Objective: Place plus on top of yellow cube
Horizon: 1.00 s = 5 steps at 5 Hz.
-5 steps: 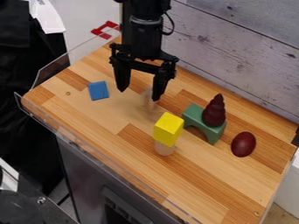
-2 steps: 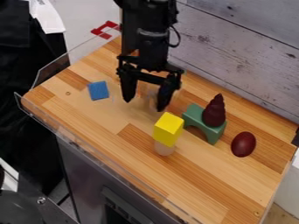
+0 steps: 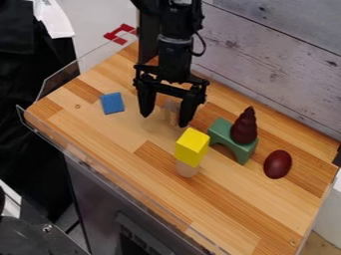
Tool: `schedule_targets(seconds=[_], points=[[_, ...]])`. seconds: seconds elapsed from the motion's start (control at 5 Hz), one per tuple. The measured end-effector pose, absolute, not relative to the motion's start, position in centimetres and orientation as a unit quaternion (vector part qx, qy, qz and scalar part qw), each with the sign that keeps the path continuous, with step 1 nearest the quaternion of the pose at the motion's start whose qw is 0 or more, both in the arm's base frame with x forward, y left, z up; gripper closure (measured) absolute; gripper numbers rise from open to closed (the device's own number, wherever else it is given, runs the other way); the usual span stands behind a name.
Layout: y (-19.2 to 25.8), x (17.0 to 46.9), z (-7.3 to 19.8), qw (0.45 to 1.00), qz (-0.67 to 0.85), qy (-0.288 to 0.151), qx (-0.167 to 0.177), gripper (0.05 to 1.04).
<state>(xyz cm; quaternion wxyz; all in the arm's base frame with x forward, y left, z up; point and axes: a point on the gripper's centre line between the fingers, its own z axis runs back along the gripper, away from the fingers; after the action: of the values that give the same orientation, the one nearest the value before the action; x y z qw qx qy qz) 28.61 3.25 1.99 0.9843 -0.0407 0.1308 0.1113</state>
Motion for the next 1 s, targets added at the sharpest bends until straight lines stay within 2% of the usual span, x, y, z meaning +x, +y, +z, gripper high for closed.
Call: schedule_targets(seconds=[0.2,0.6,0.8,1.0], points=[[3.1,28.7,1.9,0.984,0.116,0.128,-0.046,0.121],[3.3,29.3,1.5,0.983,0.132,0.113,-0.054,0.675],[3.2,29.1,1.5,0.983,0.132,0.111,-0.055,0.69],[2.8,28.3,2.7,0.985,0.133,0.101,-0.053,0.69]])
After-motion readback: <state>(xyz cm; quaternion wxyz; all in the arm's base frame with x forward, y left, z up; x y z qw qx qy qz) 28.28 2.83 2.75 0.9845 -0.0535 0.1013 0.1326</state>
